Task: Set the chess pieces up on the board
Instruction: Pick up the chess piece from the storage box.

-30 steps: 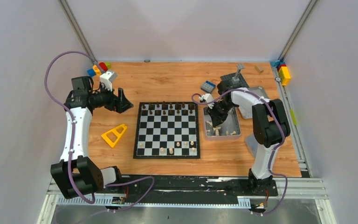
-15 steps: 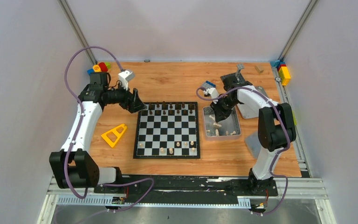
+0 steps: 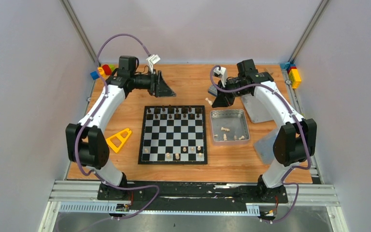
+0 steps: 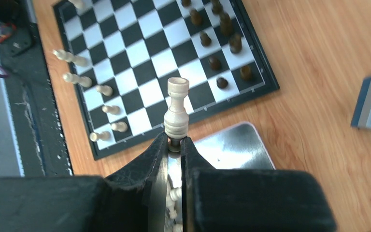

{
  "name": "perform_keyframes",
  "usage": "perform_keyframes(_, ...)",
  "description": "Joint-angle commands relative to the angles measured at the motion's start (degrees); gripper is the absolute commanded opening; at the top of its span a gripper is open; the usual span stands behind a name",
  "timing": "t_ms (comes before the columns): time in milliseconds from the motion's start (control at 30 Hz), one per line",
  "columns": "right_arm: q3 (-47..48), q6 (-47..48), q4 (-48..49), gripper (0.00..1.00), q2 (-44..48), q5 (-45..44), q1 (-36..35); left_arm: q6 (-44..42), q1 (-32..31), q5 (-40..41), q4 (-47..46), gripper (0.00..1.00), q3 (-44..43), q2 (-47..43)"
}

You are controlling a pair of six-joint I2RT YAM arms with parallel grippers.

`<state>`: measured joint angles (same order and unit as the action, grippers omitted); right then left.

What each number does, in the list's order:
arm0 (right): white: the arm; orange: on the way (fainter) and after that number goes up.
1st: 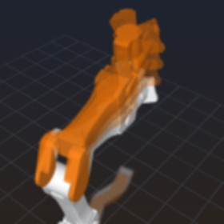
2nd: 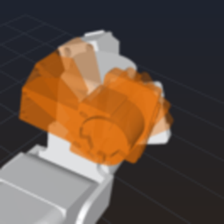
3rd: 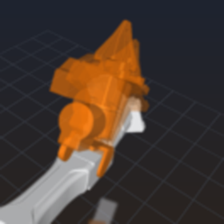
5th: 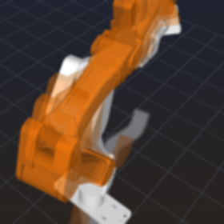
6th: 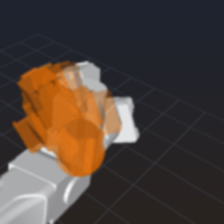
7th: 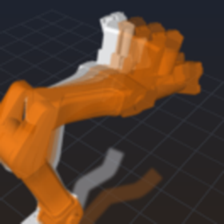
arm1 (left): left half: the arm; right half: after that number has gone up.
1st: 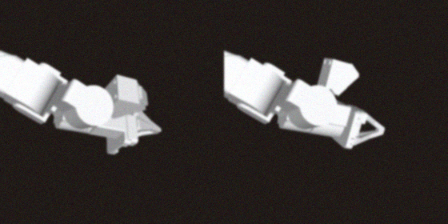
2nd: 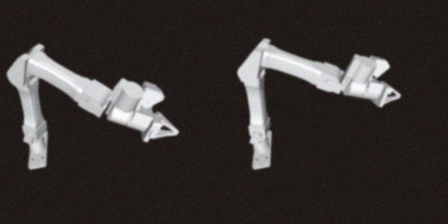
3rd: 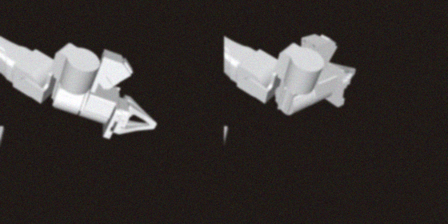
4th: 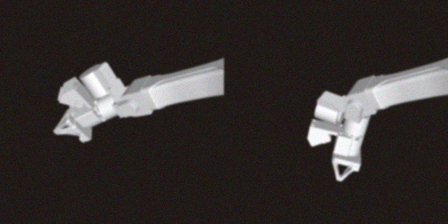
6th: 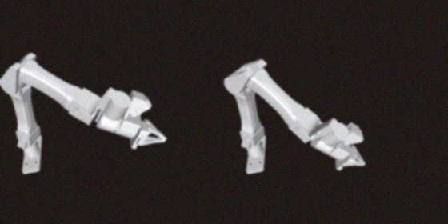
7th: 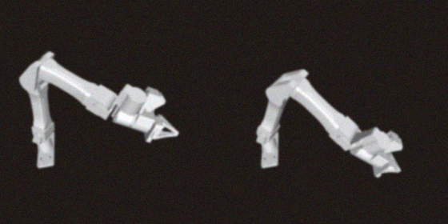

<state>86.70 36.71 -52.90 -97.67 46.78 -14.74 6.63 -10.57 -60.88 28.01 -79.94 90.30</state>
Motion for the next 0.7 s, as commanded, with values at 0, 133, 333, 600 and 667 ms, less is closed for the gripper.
perform_keyframes(0, 4.6, -2.9, 0.5, 0.00, 1.6, 10.6, -1.5, 11.0, -3.6, -4.9, -4.9, 0.79, -7.0, 4.8)
perform_keyframes(133, 5.7, -4.2, 1.1, 0.00, 1.4, 11.2, -2.9, 16.1, -6.6, -6.3, -5.6, 0.75, -12.2, 10.7)
perform_keyframes(333, 5.7, -5.9, 2.4, 0.00, 1.2, 11.4, -3.6, 17.5, -10.4, -4.9, -3.7, 0.67, -15.6, 15.2)
perform_keyframes(600, 4.8, -6.9, 3.3, 0.00, 1.2, 11.1, -4.3, 15.9, -12.9, -2.9, -0.4, 0.59, -17.9, 17.5)
perform_keyframes(667, 4.8, -7.0, 3.4, 0.00, 1.2, 10.6, -4.6, 16.1, -13.3, -3.1, -0.4, 0.57, -18.5, 17.9)
